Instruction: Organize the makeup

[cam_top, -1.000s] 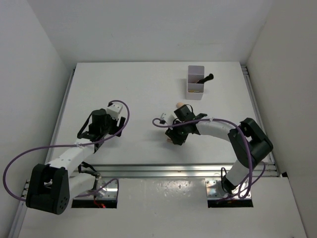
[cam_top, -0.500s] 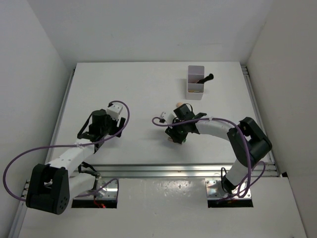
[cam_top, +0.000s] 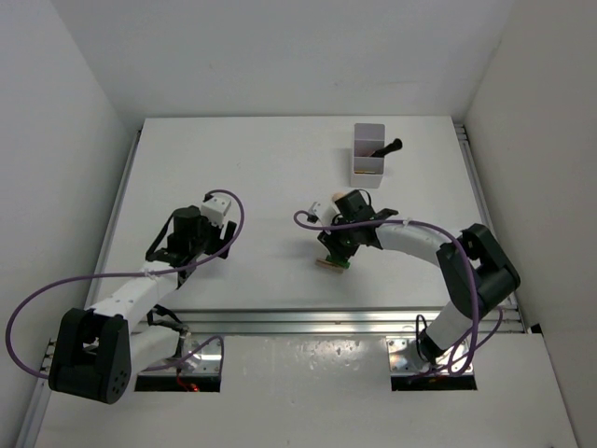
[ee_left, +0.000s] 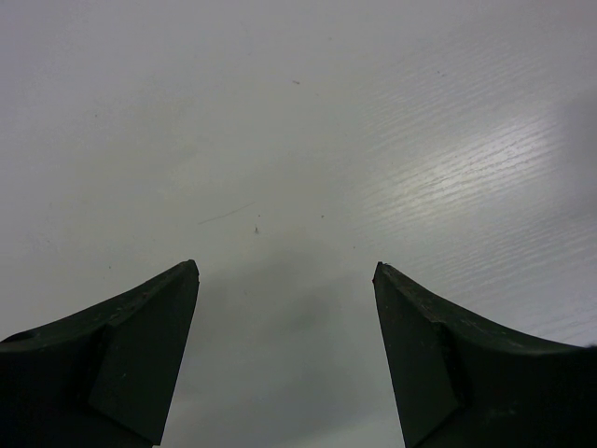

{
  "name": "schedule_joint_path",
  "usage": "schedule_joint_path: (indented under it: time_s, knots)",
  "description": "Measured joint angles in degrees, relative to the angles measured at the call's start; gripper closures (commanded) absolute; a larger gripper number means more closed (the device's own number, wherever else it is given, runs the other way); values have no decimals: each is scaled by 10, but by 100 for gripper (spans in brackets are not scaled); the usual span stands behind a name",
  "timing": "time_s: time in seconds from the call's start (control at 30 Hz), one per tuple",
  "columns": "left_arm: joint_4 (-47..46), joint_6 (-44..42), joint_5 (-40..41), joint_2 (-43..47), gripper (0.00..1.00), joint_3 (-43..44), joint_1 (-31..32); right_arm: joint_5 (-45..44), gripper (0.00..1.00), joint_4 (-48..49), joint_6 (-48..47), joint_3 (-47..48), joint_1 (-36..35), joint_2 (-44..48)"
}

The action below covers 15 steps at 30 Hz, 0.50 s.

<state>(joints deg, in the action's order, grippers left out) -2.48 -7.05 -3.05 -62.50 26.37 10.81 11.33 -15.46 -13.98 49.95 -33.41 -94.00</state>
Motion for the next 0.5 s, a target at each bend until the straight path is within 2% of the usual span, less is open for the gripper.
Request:
schedule_joint_path:
  time_s: [0.5]
  knots:
    - [0, 0, -1, 0, 18, 0, 0, 8, 65, 0, 8, -7, 3, -2]
